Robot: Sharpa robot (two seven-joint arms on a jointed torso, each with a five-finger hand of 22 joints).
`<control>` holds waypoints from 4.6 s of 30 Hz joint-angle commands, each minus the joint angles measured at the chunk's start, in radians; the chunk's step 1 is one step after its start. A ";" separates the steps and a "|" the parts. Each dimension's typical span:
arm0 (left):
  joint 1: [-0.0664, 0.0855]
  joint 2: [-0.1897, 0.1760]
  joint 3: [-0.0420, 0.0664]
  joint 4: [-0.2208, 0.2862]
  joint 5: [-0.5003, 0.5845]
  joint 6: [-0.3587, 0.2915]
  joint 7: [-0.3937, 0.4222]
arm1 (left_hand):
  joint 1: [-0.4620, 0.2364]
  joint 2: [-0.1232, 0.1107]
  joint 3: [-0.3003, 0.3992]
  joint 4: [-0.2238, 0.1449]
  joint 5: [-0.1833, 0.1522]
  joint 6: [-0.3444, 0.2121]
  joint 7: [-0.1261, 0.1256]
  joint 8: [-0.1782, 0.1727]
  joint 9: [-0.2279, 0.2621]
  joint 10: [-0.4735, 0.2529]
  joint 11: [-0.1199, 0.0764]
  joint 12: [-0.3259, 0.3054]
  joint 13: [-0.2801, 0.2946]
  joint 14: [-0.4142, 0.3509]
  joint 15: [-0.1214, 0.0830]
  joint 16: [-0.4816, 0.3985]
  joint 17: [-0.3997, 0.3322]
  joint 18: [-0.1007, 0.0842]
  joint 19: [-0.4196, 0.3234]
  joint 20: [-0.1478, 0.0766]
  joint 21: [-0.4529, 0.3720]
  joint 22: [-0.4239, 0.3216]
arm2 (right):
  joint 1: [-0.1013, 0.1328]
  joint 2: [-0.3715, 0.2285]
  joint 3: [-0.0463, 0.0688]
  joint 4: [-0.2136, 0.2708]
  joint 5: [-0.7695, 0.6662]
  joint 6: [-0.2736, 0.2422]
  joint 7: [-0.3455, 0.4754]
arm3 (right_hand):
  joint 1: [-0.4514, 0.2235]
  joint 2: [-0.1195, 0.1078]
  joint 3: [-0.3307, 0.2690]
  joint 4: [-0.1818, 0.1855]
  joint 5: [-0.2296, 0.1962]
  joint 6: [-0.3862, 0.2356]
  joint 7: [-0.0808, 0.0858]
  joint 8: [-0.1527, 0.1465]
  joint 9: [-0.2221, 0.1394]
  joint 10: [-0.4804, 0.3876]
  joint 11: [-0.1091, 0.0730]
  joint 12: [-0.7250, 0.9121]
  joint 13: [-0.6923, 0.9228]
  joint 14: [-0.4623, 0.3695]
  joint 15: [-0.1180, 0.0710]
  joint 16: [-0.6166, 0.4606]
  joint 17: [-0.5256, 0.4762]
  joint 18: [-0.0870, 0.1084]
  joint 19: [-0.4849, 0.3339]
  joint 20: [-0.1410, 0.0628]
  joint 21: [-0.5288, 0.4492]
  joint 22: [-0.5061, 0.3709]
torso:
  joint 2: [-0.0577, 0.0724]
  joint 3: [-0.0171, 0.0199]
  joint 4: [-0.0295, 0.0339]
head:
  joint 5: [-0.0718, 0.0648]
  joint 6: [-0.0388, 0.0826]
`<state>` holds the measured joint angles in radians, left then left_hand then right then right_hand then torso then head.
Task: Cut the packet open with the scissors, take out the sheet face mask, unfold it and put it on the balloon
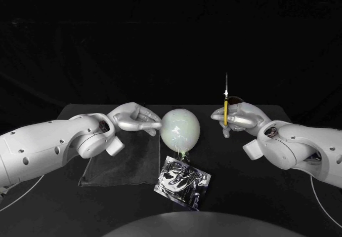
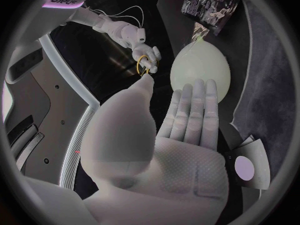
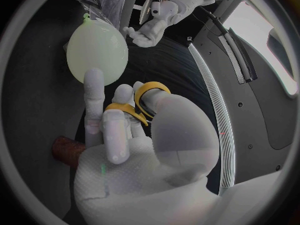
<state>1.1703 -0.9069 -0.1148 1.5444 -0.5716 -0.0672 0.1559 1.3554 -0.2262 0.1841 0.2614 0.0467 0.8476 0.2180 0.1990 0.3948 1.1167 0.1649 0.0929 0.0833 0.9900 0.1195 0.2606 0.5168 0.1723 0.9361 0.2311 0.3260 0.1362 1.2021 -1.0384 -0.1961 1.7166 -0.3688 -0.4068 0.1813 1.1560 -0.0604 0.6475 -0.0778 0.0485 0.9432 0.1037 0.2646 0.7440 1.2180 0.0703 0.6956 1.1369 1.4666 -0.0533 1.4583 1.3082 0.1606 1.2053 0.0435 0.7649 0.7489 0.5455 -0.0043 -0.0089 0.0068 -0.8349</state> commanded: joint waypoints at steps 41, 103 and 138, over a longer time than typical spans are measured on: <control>-0.112 0.109 -0.005 -0.024 -0.232 0.040 -0.215 | 0.146 0.126 -0.303 0.028 0.002 -0.031 0.010 0.040 0.034 -0.082 0.001 0.087 0.000 0.062 -0.009 -0.008 -0.041 0.012 0.155 -0.027 0.008 -0.030 | -0.006 0.000 0.001 0.007 -0.043 -0.007 0.018 | 0.066 0.088 0.000 -0.005 0.000 0.011 0.000 -0.011 -0.006 0.331 -0.050 0.787 0.347 0.080 0.009 0.001 0.126 0.004 -0.007 0.006 -0.002 -0.004 | 0.001 -0.0004 0.0001 | -0.014 -0.014; -0.080 0.083 0.033 0.010 -0.147 0.231 -0.173 | 0.309 0.157 0.152 -0.074 0.002 0.218 -0.080 0.091 0.029 0.234 -0.096 0.003 -0.016 0.237 -0.098 -0.029 0.017 0.008 0.013 -0.124 0.484 0.290 | -0.008 0.006 0.001 -0.015 -0.002 -0.027 0.020 | 0.064 0.090 0.000 -0.005 0.000 0.015 0.000 -0.014 -0.009 0.329 -0.051 0.780 0.340 0.078 0.009 -0.003 0.121 0.006 -0.013 0.007 -0.010 -0.011 | -0.002 -0.0002 0.0013 | -0.031 0.007; 0.070 0.064 0.092 -0.061 0.183 0.090 -0.063 | 0.158 0.118 0.357 -0.205 0.001 0.209 -0.076 0.107 0.059 0.255 -0.095 -0.014 -0.012 0.248 -0.099 -0.043 0.057 0.011 -0.004 -0.124 0.537 0.316 | -0.009 0.026 0.001 -0.032 -0.038 -0.039 0.066 | 0.061 0.075 -0.023 -0.029 0.000 0.008 0.010 -0.057 -0.040 0.328 -0.044 0.777 0.339 0.082 0.013 0.016 0.141 0.002 -0.008 0.010 0.018 0.021 | 0.001 -0.0002 -0.0024 | -0.055 0.113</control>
<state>1.2388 -0.8459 -0.0238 1.4871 -0.4896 0.1078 0.0349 1.5138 -0.1177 0.5354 0.0571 0.0419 1.0608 0.1376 0.3031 0.4104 1.3586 0.0784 0.0843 0.0702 1.2319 0.0238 0.2213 0.5739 0.1676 0.9359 0.1071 0.8626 0.4525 1.1927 -1.0133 -0.1962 1.6818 -0.3780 -0.4427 0.2159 1.1503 -0.0470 0.6261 -0.1016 0.0485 0.9534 0.1114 0.2107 0.7050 1.2183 0.0706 0.6936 1.1369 1.4665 -0.0462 1.4703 1.3073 0.1637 1.1910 0.0516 0.7790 0.7659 0.5466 -0.0049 -0.0109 -0.0435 -0.7329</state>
